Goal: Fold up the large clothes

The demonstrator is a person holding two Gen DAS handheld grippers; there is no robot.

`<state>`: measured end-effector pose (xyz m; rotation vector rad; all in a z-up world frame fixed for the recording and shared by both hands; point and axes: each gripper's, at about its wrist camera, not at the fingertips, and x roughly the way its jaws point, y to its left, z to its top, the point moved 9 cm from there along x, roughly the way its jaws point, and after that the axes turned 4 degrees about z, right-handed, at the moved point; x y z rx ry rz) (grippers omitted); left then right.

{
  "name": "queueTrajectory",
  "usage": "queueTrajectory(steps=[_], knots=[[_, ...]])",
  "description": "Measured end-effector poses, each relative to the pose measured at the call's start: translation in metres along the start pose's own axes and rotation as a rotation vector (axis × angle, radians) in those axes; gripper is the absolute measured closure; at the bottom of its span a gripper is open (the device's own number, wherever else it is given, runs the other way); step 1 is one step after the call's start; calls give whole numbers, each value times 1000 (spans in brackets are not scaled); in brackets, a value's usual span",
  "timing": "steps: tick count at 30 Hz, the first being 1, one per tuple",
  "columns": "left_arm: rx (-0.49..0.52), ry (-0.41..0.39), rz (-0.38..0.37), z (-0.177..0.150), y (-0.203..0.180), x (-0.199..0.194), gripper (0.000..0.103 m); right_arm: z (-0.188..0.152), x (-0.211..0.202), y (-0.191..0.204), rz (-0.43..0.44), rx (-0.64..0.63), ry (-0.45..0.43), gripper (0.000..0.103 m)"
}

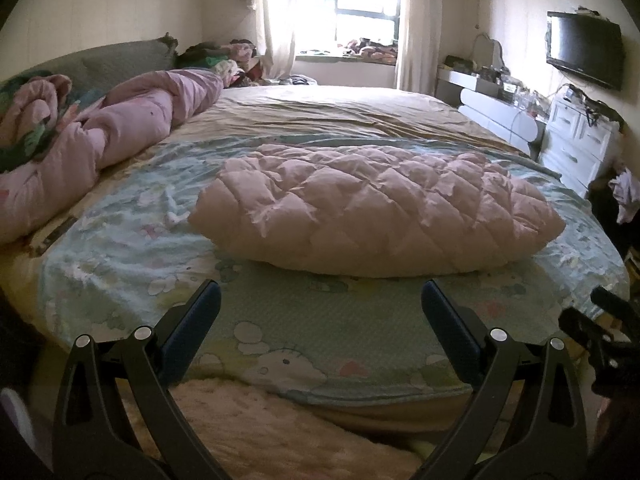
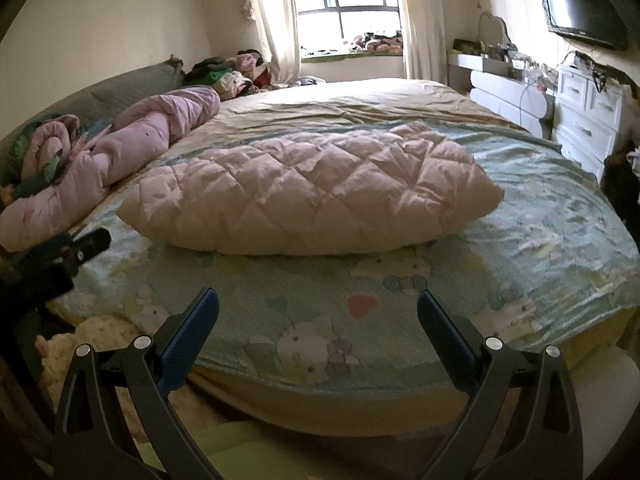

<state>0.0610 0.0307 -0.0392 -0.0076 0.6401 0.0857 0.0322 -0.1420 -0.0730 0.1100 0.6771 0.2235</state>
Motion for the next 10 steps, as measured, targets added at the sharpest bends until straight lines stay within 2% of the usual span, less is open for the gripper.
queueTrajectory(steps=[5,8,10], knots=[[-57,40,12,-4,20,13,9,-6,-2,-27,-41,74,4,4],[-122,86,53,-4,59,34,9,-19,-6,-85,-161,197,9,4],[-183,102,115,-1,103,49,9,-40,-12,-149,-317,302,15,4]])
